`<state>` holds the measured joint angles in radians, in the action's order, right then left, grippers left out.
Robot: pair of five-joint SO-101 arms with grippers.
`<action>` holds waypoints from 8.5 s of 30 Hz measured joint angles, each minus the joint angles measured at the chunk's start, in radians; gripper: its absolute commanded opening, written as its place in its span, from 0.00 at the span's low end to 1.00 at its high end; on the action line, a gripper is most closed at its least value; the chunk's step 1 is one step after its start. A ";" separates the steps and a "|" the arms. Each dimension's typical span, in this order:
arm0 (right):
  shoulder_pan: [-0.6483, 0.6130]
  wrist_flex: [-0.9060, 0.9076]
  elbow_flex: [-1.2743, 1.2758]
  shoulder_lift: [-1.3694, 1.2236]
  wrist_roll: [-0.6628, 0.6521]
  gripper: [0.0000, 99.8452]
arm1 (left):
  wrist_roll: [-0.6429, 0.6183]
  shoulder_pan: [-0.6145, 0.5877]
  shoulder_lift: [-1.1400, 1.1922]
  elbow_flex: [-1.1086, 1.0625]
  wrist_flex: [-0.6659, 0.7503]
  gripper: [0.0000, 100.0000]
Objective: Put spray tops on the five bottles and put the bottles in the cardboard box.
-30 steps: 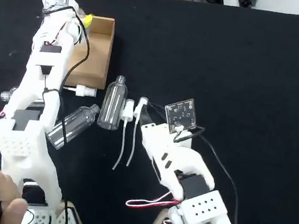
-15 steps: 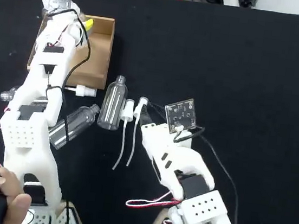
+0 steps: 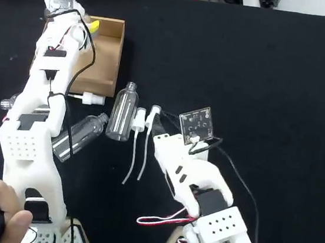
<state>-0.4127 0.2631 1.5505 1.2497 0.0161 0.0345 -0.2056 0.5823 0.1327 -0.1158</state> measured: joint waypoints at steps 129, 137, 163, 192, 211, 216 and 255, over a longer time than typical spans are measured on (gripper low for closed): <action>0.000 0.000 0.000 0.000 0.000 0.04 | 0.041 -0.034 -0.069 0.012 -0.132 0.33; 0.000 0.000 0.000 0.000 0.000 0.04 | 0.041 -0.034 -0.069 0.012 -0.132 0.33; 0.000 0.000 0.000 0.000 0.000 0.04 | 0.041 -0.035 -0.330 -0.213 -0.216 0.33; 0.000 0.000 0.000 0.000 0.000 0.04 | 0.373 -0.305 -0.954 -0.408 -1.063 0.33; 0.000 0.000 0.000 0.000 0.000 0.04 | 0.600 -0.112 -0.956 -0.445 -1.344 0.33; 0.000 0.000 0.000 0.000 0.000 0.04 | 0.617 0.012 -0.956 -0.523 -1.341 0.34; 0.000 0.000 0.000 0.000 0.000 0.04 | 0.651 0.118 -0.603 -0.621 -0.962 0.33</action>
<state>-0.4127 0.2631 1.5505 1.2497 0.0161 0.6851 -0.0875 -0.0207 -0.4887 -1.0779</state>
